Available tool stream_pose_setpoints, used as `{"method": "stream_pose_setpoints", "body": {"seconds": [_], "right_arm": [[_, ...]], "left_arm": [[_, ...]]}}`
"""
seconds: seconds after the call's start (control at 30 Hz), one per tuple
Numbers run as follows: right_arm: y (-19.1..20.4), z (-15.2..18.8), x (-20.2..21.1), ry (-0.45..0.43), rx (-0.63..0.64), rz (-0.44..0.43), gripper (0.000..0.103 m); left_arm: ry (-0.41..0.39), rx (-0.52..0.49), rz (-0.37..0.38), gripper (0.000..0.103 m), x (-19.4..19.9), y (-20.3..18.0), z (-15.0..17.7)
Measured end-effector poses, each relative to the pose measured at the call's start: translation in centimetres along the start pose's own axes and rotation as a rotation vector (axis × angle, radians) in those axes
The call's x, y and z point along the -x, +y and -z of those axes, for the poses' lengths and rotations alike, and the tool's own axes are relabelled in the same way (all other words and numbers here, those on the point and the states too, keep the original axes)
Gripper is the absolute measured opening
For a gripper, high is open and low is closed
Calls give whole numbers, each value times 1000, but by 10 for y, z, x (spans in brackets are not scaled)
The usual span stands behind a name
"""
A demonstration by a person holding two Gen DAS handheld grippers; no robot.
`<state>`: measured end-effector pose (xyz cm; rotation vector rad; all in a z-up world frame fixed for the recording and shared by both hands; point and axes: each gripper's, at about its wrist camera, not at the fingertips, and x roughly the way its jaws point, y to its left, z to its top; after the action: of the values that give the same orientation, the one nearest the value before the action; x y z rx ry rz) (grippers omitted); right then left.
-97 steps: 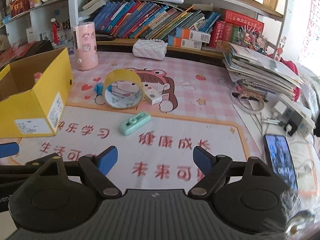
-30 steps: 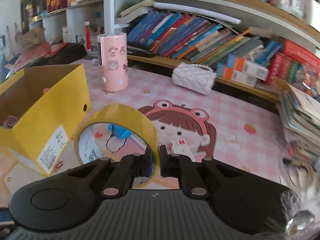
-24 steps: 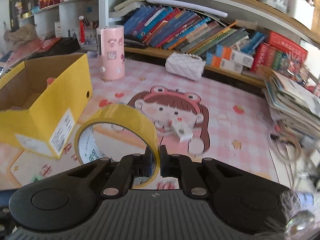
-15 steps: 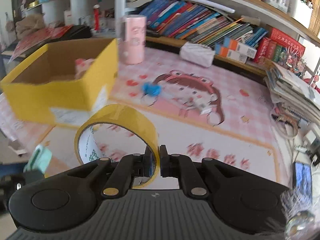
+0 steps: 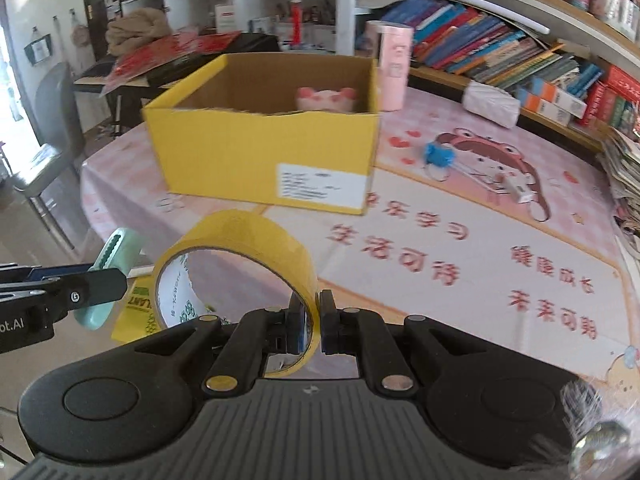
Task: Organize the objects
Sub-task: 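Carry the stapler and the tape roll toward the yellow box with both grippers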
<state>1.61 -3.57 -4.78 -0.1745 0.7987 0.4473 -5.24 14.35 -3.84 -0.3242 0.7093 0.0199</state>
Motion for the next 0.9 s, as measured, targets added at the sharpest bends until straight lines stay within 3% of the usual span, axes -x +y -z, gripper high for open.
{"method": "stream_pose_setpoints", "body": {"seconds": [0.3,0.5,0.9], "right_arm": [[26,-2,6,-19,-16,-13,8],[25,-18,12,-63,-40,5,8],[-20,-112,15,-253,-123,49,8]], "left_arm": [[-33,-20,-5,23,19,18,-4],[-91,-31,17,23,24,17,-25],[-203,-60,31,23,-6,-2,-94]]}}
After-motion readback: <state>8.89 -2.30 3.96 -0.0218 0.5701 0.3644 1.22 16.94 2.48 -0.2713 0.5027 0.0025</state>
